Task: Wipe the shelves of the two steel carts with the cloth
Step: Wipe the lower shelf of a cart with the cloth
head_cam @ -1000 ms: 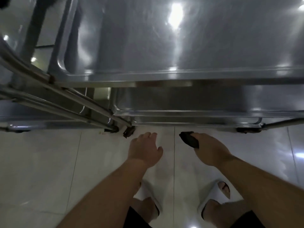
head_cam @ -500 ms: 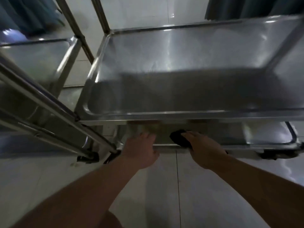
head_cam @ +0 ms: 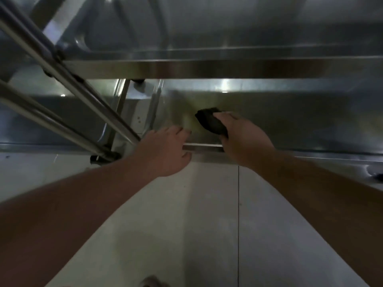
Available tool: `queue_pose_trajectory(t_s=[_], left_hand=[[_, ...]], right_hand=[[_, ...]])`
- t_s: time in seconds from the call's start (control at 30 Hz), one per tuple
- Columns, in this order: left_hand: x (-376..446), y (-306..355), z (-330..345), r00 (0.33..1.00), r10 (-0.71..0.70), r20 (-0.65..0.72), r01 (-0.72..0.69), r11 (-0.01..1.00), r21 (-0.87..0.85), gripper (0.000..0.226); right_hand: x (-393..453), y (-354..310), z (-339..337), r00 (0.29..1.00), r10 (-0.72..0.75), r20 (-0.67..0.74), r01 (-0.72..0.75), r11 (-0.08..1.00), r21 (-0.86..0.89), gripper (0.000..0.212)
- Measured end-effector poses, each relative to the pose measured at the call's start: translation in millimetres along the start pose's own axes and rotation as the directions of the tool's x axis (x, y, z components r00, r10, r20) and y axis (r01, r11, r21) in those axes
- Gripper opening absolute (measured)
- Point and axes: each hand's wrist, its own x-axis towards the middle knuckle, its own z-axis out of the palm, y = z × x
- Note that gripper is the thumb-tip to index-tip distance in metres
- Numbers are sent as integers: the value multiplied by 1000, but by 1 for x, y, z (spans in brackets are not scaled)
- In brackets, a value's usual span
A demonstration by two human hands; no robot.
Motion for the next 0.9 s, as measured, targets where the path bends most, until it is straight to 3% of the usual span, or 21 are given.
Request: queue_pose_trajectory(t_s=[0.27,0.4,0.5,0.57,0.7,0.77,0.83,0.9], left_hand=[[-51,-55,26,1000,-13,4,13,999,-31,60],[-70,-75,46,980,-197,-13,193,971,-142,58],[-66,-95,54,912,-407,52,403,866,-296,60],[-57,-107,56,881,-472,11,429,790,-438,52],[-37,-113,49,804,-556,-213,263,653,-711,39],[-24,-111,46,757,-603,-252,155,540,-827,40],[-12,-107,43,717,-652,-246,13,366,-931,36],[-3,-103,43,701,-669,-247,-98,253,-962,26]], right_hand=[[25,-24,50,996,-74,-44,74,997,-1,59],[45,-48,61,994,-94,-56,85,986,-145,64],[72,-70,68,993,-94,-76,82,986,-147,61],[93,-87,75,990,-100,-104,91,992,-89,57],[131,-110,95,984,-142,-110,142,990,-15,53],[146,-112,110,988,-157,-1,157,988,-1,53],[146,-109,128,962,-218,164,229,972,-56,54],[134,-99,140,927,-309,215,339,933,-120,55]])
